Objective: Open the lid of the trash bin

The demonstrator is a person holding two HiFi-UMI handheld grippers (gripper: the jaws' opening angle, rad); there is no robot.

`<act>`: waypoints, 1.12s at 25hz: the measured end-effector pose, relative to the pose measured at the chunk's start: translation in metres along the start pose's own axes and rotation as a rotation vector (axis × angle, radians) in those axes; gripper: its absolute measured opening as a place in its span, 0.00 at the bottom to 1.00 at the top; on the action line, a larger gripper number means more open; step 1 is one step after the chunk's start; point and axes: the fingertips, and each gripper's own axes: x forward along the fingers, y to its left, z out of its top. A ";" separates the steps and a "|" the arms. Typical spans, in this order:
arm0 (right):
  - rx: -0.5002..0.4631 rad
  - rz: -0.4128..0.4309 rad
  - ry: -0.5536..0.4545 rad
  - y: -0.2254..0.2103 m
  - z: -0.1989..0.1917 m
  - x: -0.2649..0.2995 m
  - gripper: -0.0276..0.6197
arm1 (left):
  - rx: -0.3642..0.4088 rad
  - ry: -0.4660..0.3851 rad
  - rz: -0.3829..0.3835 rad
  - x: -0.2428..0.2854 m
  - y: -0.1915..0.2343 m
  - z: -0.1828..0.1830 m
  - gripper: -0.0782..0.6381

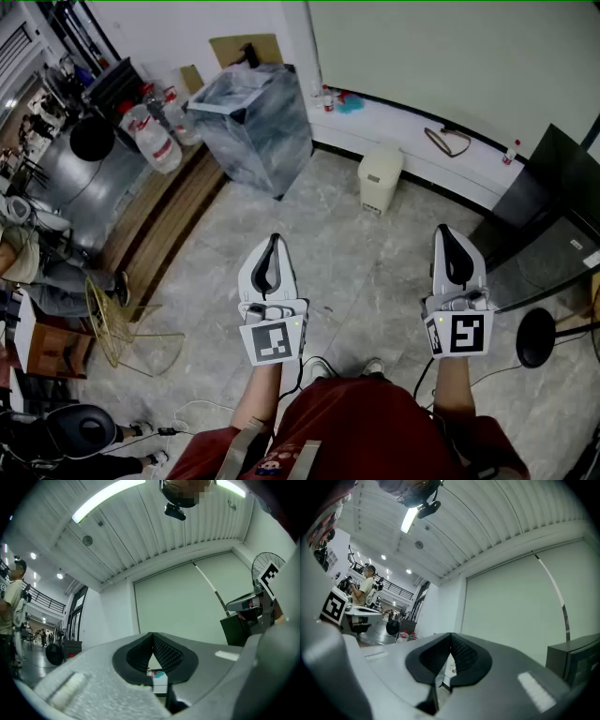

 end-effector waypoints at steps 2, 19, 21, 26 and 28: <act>0.011 -0.007 -0.002 -0.006 -0.003 -0.003 0.04 | 0.004 0.005 -0.007 0.003 -0.008 0.001 0.12; 0.099 -0.055 -0.014 -0.097 -0.037 -0.057 0.04 | -0.014 0.030 -0.060 0.015 -0.115 0.006 0.12; 0.114 -0.078 0.002 -0.108 -0.045 -0.064 0.04 | -0.005 0.041 -0.073 0.016 -0.124 0.002 0.12; 0.144 -0.109 0.018 -0.127 -0.056 -0.068 0.04 | 0.000 0.043 -0.095 0.022 -0.138 -0.001 0.12; 0.149 -0.107 0.020 -0.128 -0.056 -0.067 0.04 | -0.004 0.038 -0.095 0.026 -0.140 0.000 0.12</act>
